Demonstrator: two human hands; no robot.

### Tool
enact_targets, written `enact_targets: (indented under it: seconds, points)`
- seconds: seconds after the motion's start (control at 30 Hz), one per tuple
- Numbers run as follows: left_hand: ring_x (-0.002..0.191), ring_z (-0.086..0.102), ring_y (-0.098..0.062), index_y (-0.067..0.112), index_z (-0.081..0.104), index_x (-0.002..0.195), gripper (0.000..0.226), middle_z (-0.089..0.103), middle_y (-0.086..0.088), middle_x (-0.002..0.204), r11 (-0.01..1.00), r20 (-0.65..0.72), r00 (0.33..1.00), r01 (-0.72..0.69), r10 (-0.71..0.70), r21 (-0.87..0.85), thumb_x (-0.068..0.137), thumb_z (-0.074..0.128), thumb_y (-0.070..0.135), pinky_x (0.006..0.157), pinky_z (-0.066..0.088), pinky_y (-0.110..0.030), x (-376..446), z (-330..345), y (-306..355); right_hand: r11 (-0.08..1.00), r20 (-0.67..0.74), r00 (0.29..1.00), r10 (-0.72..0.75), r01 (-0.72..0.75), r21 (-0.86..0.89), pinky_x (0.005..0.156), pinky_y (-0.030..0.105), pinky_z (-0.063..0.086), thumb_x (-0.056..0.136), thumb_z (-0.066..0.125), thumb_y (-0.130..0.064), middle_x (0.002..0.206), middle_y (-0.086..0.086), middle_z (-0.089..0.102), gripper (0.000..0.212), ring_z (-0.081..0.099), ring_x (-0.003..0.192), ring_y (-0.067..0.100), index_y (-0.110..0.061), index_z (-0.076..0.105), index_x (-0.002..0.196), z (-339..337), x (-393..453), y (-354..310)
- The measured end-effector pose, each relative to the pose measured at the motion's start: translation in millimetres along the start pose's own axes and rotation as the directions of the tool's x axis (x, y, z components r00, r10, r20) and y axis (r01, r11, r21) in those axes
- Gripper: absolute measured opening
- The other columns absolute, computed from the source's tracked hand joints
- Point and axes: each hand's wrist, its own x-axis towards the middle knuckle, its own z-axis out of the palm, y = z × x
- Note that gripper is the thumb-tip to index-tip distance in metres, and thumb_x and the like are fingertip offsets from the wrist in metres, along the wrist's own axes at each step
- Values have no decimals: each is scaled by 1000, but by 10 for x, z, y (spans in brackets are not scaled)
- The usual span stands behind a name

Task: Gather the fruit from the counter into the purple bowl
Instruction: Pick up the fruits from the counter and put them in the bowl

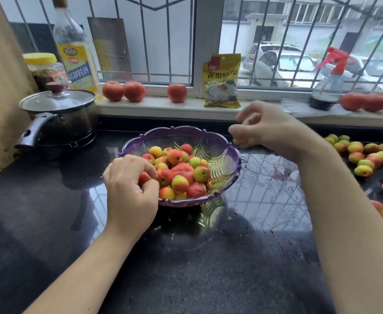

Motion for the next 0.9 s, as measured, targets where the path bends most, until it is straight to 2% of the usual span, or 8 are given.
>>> enact_targets:
  seconds: [0.1, 0.2, 0.33, 0.43, 0.53, 0.6, 0.77, 0.9]
  points:
    - [90, 53, -18, 19, 59, 73, 15, 61, 5, 82, 1000, 4, 1000, -1, 1, -6, 76, 55, 4, 106, 33, -40, 0, -11, -1, 942, 272, 962, -25, 114, -314, 70, 28, 59, 84, 79, -37, 87, -5, 75, 22, 73, 77, 9, -24, 67, 98, 201, -216, -354]
    - [90, 53, -18, 18, 60, 73, 15, 61, 5, 82, 1000, 4, 1000, -1, 1, -9, 76, 55, 4, 105, 34, -43, -4, -19, -12, 817, 312, 949, 48, 142, -559, 66, 27, 50, 84, 77, -47, 87, -7, 70, 24, 65, 82, 12, -26, 67, 91, 421, -190, -348]
    - [95, 51, -15, 20, 61, 73, 14, 61, 7, 84, 1000, -7, 1000, 18, -18, 7, 75, 54, 7, 106, 28, -37, -4, -10, 2, 795, 307, 950, 64, 137, -591, 66, 28, 49, 88, 72, -49, 87, -6, 70, 25, 64, 82, 13, -24, 67, 92, 415, -168, -349]
    - [104, 42, -12, 22, 62, 76, 15, 57, 7, 94, 994, 2, 994, 108, -108, 7, 74, 51, 11, 100, 27, -30, -5, 12, 8, 873, 182, 983, 13, 78, -481, 66, 28, 49, 93, 67, -45, 82, -6, 73, 21, 67, 78, 10, -24, 69, 90, 239, -143, -320]
    - [107, 41, -15, 17, 64, 80, 17, 52, 2, 104, 987, 31, 988, 155, -154, -51, 76, 49, 10, 87, 28, -3, -4, 18, 2, 948, -28, 999, 27, -34, -318, 51, 17, 46, 98, 63, -32, 82, -4, 75, 16, 69, 74, 9, -19, 70, 92, 22, -60, -153]
    - [107, 44, -16, 16, 64, 80, 18, 52, 1, 106, 985, 25, 987, 160, -158, -71, 76, 49, 8, 85, 28, 1, 6, 13, -9, 969, -151, 987, 52, -86, -230, 48, 18, 43, 100, 60, -25, 84, -1, 75, 15, 68, 71, 9, -17, 69, 91, -51, 49, 38]
    - [106, 47, -18, 15, 65, 80, 19, 54, 0, 105, 985, 23, 988, 152, -151, -85, 76, 48, 7, 85, 29, 0, 22, 27, -20, 957, -459, 878, 137, -237, -166, 88, 44, 55, 95, 53, -12, 105, 8, 71, 16, 66, 96, 27, -19, 67, 97, 69, 434, 789]
    - [103, 46, -15, 15, 64, 80, 18, 55, 1, 102, 989, 22, 991, 131, -130, -72, 77, 48, 7, 84, 28, 2, 20, 36, -16, 935, -480, 875, 66, -222, -276, 105, 41, 42, 87, 48, 1, 137, 12, 52, 46, 53, 121, 34, -16, 60, 127, 373, 554, 1219]
